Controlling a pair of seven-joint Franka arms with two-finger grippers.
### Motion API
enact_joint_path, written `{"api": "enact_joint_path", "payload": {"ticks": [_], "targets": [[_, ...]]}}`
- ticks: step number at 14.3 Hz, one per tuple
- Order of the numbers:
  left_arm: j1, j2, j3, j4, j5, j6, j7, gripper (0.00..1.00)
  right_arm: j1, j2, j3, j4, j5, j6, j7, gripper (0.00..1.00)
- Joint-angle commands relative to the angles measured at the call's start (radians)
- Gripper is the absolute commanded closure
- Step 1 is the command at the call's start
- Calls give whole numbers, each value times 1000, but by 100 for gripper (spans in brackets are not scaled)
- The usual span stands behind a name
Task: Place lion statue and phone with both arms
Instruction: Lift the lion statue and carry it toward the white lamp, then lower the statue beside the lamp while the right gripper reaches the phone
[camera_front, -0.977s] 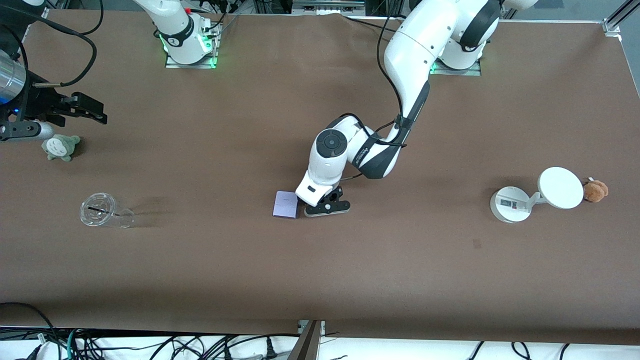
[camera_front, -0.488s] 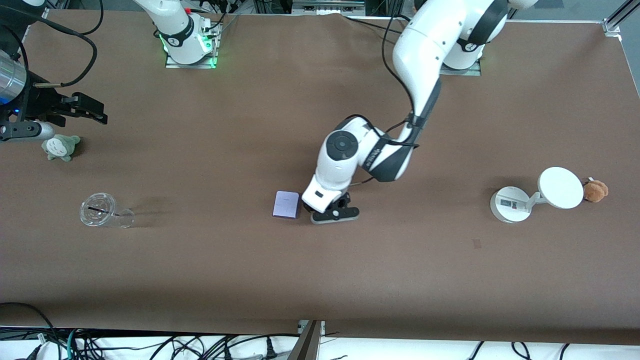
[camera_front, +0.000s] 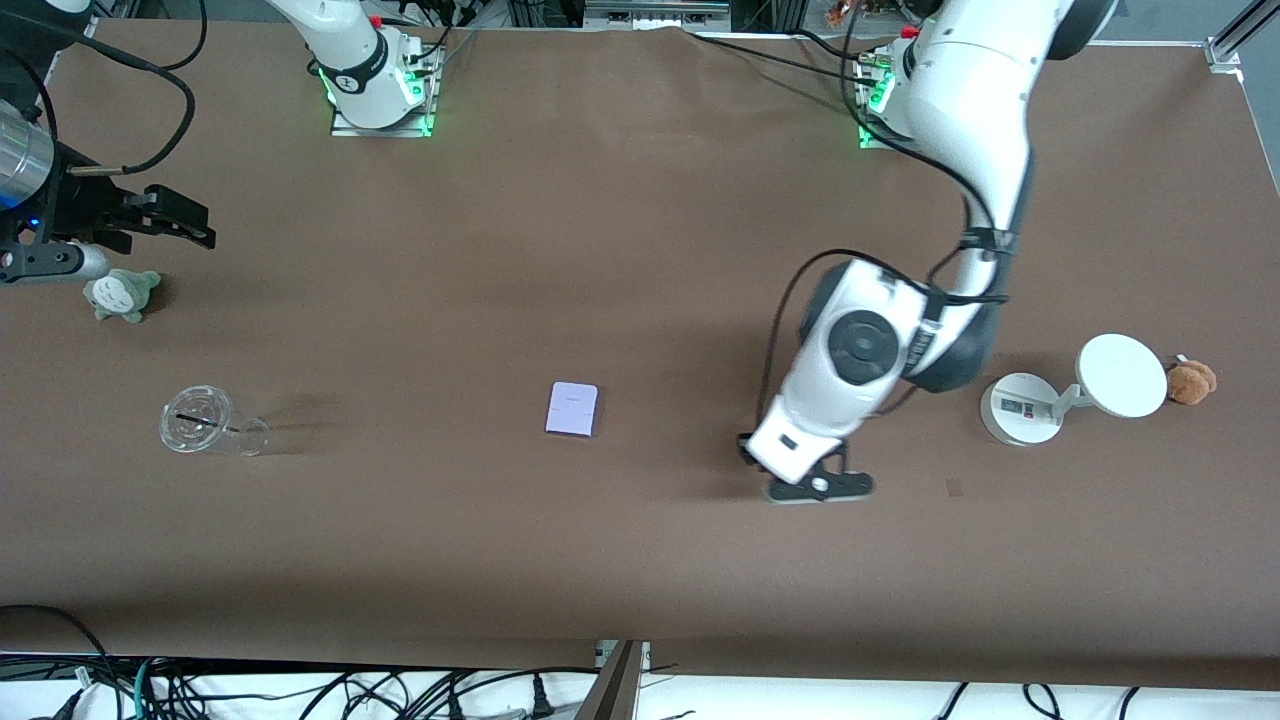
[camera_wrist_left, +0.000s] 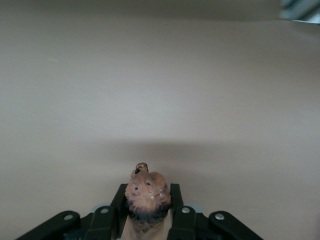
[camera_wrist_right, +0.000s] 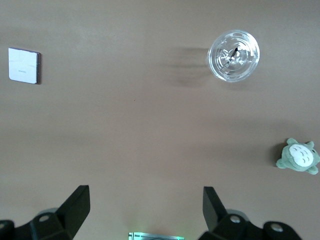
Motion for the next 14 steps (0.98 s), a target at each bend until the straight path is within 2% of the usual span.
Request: {"api": "enact_joint_path", "payload": {"ticks": [1,4,6,8,14], "targets": [[141,-61,-27,-109,-68,8,226,100,54,36,0,20,11,3,3,0],[290,-43,-30,-167,-141,7,427,100,140,115,0,103,19,6,178,0],[382,-41,-60,-184,-225,2,581,100,214,184,-1,160,11,6,249,0],[395,-40,-59,-204,-236,2,597,100,251,240,0,185,9,25,332,0],[357,-73,-51,-280,-192,18,497,100,361,397,-1,185,9,267,545,0]]}}
